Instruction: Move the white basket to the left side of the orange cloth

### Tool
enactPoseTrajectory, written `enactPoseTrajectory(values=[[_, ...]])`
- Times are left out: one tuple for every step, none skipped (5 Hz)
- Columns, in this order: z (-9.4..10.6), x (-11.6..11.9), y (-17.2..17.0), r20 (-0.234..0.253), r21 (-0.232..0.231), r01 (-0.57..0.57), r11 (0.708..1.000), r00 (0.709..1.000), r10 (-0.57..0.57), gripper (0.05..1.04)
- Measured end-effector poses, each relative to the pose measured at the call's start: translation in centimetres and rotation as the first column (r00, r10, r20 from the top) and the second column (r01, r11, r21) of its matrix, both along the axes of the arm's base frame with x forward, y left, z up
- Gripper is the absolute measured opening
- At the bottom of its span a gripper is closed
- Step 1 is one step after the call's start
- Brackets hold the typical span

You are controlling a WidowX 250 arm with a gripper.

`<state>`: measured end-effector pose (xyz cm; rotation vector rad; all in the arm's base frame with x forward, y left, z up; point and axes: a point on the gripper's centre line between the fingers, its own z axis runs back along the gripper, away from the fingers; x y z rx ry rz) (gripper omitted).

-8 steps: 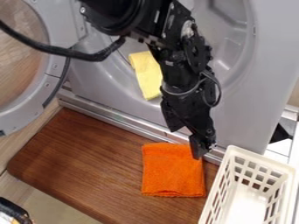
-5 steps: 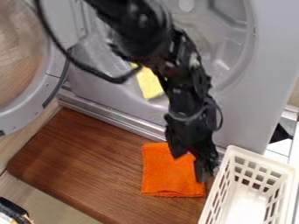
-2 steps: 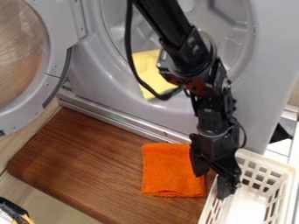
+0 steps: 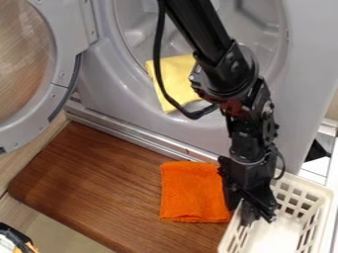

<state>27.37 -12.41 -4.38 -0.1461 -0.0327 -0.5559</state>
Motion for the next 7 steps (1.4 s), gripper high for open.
enactPoseTrajectory(values=[[0.1,-0.1,0.1,0.0,0.003,-0.004,1.0,1.0,0.004,0.247],[0.3,-0.1,0.3,-0.001,0.014,-0.013,1.0,1.0,0.013,0.174],[0.4,-0.3,0.6,-0.01,0.031,-0.023,0.999,1.0,0.024,0.125],[1.3,-0.5,0.8,0.007,0.045,-0.031,0.999,0.999,0.031,0.104],[2.7,-1.0,1.0,0.036,0.058,-0.032,0.998,0.999,0.03,0.102],[4.0,-1.5,1.5,0.045,0.079,-0.053,0.996,0.998,0.049,0.101],[5.2,-2.6,2.0,0.047,0.082,-0.071,0.994,0.997,0.067,0.101]])
